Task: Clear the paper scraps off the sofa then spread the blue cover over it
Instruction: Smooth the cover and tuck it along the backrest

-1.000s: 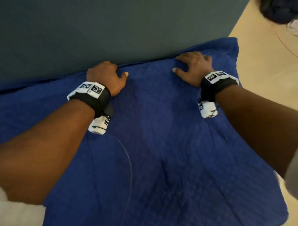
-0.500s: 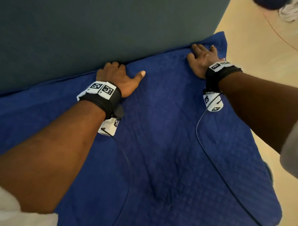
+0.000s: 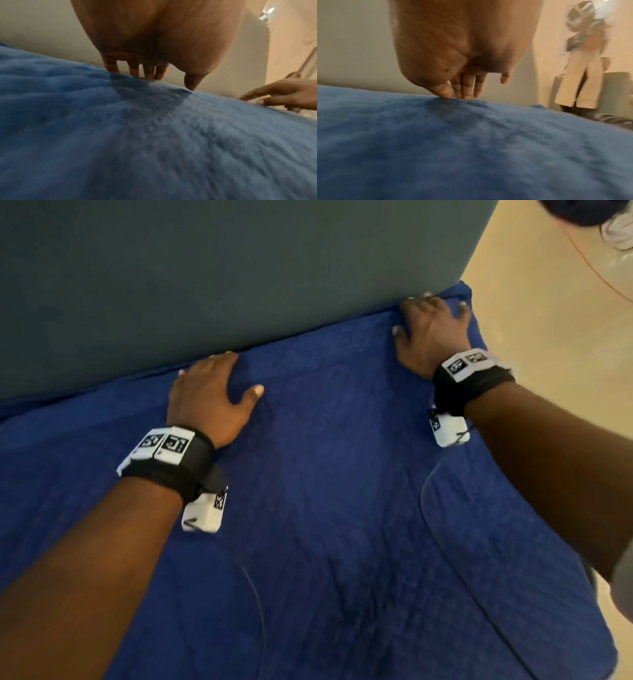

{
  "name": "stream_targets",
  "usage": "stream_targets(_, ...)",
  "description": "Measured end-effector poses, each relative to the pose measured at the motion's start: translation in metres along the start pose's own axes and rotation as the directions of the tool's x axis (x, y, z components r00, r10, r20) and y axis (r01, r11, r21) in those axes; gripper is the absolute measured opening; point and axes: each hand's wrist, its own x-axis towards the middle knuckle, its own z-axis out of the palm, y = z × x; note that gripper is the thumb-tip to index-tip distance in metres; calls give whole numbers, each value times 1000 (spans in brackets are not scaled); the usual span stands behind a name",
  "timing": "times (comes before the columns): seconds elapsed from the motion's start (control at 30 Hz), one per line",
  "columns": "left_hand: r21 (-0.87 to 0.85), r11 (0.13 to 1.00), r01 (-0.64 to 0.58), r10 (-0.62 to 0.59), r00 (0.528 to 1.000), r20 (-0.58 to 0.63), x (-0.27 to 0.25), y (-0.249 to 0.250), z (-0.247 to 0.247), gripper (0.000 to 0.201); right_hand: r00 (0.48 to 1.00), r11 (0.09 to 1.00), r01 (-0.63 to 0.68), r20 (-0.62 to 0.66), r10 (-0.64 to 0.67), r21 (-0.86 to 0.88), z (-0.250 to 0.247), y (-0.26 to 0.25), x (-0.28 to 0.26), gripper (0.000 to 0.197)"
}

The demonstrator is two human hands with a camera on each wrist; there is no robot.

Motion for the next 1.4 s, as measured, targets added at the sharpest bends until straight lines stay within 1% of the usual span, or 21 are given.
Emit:
stream_targets(0.07, 26, 990, 137, -134, 988, -80, -27, -19, 1, 80, 974, 974, 227, -20, -228, -14, -2, -39, -26, 64)
stream_targets(0.1, 36, 978, 205, -200, 974, -101, -39, -31, -2, 80, 964, 965, 263, 21, -263, 23, 3, -59, -31, 71)
stream_targets(0.17, 73, 952, 298, -289, 950, -114, -54, -56, -8, 81, 979, 983, 177, 96, -182, 57, 9, -90, -32, 84)
stream_targets(0.3, 151, 930, 334, -323, 942, -93, -53, -77, -8, 84, 986, 998, 8, 168, -20, 68, 10, -111, -3, 68)
stream_targets(0.37, 169, 929, 330, -319, 944, -88, -43, -75, -11, 86, 978, 999, -42, 204, 38, 13, 2, -117, 11, 71)
stream_targets(0.43, 196, 920, 340, -335, 941, -59, -25, -74, -22, 92, 974, 996, -64, 212, 76, -63, -13, -127, 24, 77)
stream_targets(0.5, 235, 904, 357, -373, 927, 28, -12, -76, -31, 100, 959, 995, -53, 274, 74, -82, -17, -134, 27, 78)
stream_targets(0.57, 247, 914, 323, -357, 928, 109, -8, -75, -31, 104, 950, 994, -28, 307, 59, -105, -14, -132, 16, 82)
stream_targets(0.63, 207, 930, 303, -333, 933, 135, -9, -82, -34, 103, 975, 994, -35, 213, 57, -108, -6, -141, -3, 86)
stream_targets(0.7, 172, 953, 249, -275, 950, 151, -11, -94, -34, 97, 997, 998, 46, 60, -43, -46, -3, -166, -29, 74)
stream_targets(0.73, 158, 967, 200, -224, 963, 148, -10, -98, -35, 94, 990, 990, 138, 18, -138, 1, -4, -183, -41, 72)
stream_targets(0.8, 93, 989, 116, -126, 986, 113, -26, -120, -37, 90, 941, 939, 337, 18, -339, 64, 0, -243, -67, 77)
stream_targets(0.83, 52, 996, 76, -80, 993, 85, -32, -130, -39, 87, 921, 918, 385, 30, -389, 99, 1, -274, -73, 79)
stream_targets(0.9, -12, 998, 58, -58, 998, 39, -45, -144, -44, 81, 928, 922, 346, 82, -364, 174, 8, -325, -76, 76)
stream_targets(1.0, 13, 986, 167, -165, 981, -98, -87, -195, -55, 74, 950, 957, 246, 159, -269, 150, 20, -385, -83, 76)
stream_targets(1.07, 38, 952, 305, -295, 941, -165, -117, -236, -61, 77, 970, 983, 168, 165, -179, 81, 23, -397, -81, 73)
stream_targets(1.1, 59, 934, 352, -339, 926, -163, -133, -261, -66, 80, 977, 989, 147, 152, -150, 33, 22, -407, -79, 73)
stream_targets(1.17, 135, 922, 362, -338, 925, -171, -157, -307, -79, 83, 985, 993, 118, 132, -114, -23, 16, -425, -69, 79)
stream_targets(1.2, 152, 915, 375, -346, 920, -185, -164, -326, -86, 85, 980, 994, 106, 170, -100, -29, 13, -432, -61, 82)
stream_targets(1.3, 112, 872, 476, -443, 867, -228, -179, -378, -108, 87, 945, 995, 95, 318, -80, -32, 14, -446, -44, 85)
stream_targets(1.4, 134, 898, 420, -383, 893, -237, -188, -410, -111, 74, 973, 991, 102, 218, -80, -91, 27, -440, -41, 85)
